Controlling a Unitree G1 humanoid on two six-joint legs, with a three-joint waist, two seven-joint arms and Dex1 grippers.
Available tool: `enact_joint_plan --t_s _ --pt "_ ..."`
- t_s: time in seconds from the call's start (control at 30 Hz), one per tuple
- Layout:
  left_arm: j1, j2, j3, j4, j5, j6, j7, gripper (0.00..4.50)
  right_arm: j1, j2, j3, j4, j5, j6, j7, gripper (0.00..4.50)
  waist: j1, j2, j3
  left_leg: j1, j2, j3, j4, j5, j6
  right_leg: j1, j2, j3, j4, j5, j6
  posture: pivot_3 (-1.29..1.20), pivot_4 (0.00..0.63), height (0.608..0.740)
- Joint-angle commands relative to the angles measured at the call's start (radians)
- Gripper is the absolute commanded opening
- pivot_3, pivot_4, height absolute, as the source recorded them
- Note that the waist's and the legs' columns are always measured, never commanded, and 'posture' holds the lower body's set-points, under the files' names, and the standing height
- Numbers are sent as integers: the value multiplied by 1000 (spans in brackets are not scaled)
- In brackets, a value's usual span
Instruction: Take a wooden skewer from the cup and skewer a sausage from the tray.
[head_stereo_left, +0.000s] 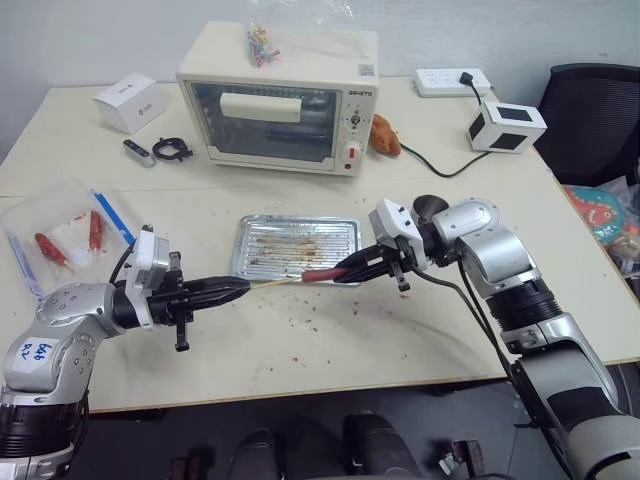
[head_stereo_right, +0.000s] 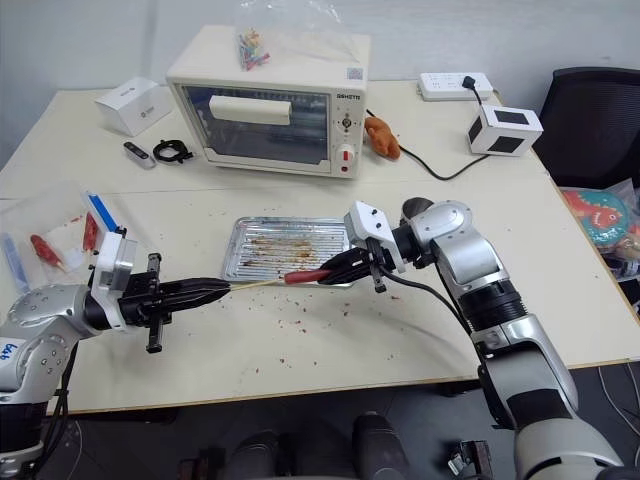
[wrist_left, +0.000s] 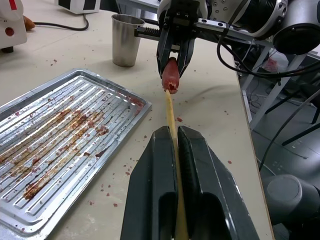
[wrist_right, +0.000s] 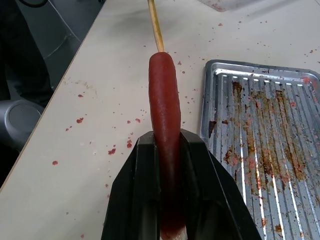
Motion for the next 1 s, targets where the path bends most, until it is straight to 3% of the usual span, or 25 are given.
enact_joint_plan --t_s 0.03,1.0 --pt "-4 18 21 -43 -25 -1 -15 0 -6 4 -14 -34 12 -16 17 236 0 0 0 0 0 0 0 0 0 0 0 0 0 0 0 0 150 740" --pt "-4 8 0 -51 -23 6 -19 0 7 2 -22 -27 14 -16 11 236 0 0 0 0 0 0 0 0 0 0 0 0 0 0 0 0 150 740"
